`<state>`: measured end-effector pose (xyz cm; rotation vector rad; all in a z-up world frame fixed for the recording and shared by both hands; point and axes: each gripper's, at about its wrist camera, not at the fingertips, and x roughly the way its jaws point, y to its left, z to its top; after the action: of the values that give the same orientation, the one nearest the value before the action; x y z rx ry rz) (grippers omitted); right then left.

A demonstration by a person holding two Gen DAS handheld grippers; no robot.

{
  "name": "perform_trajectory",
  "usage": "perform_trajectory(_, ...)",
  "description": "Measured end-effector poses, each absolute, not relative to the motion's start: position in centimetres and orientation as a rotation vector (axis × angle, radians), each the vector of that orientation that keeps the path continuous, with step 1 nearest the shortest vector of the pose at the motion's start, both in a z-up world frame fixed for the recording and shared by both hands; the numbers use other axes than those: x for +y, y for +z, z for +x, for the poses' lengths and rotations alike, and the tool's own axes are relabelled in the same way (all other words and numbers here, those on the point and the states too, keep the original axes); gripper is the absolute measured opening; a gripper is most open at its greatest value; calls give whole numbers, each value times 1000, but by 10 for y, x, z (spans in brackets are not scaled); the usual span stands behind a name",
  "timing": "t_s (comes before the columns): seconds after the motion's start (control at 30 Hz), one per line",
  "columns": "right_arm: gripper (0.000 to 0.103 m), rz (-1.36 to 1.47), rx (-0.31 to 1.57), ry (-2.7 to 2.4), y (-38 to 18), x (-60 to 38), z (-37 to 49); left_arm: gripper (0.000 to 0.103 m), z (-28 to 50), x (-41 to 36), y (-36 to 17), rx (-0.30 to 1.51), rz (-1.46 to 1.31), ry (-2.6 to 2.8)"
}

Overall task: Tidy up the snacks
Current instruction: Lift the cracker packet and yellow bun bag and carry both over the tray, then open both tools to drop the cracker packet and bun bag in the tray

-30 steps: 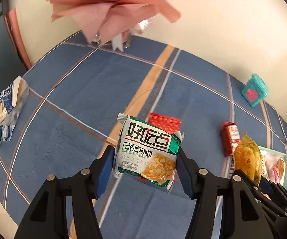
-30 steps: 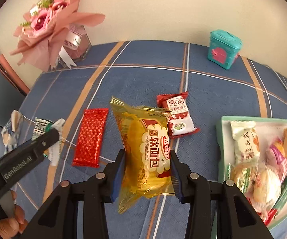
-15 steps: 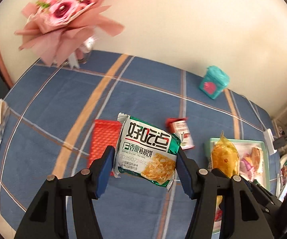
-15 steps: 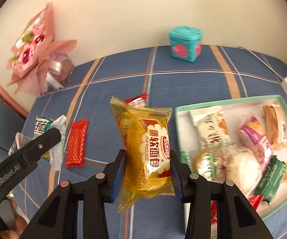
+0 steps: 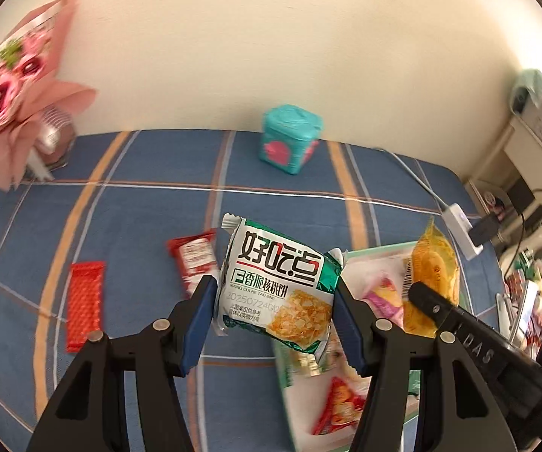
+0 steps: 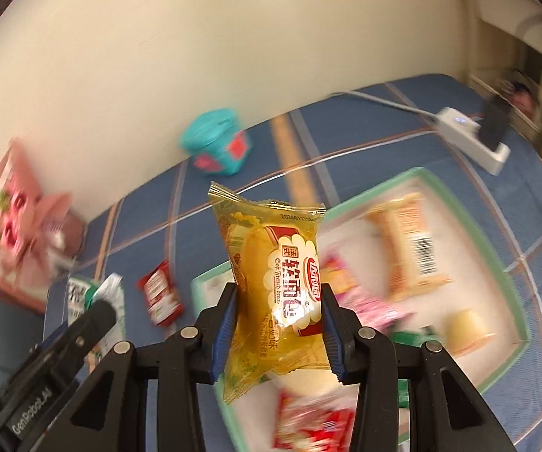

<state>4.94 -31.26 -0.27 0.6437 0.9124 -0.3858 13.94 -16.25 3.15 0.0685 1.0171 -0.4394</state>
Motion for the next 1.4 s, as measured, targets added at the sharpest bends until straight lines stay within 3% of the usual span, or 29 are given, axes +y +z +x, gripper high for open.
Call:
perform_trajectory(0.53,44,616,949,-517,-30,-377,34,61,137,-246,-8,1073,200,-524)
perform_trajectory(1.4,47,540,1084,-531,-46,-367,44,63,140,-248,-39,1200,152,-543)
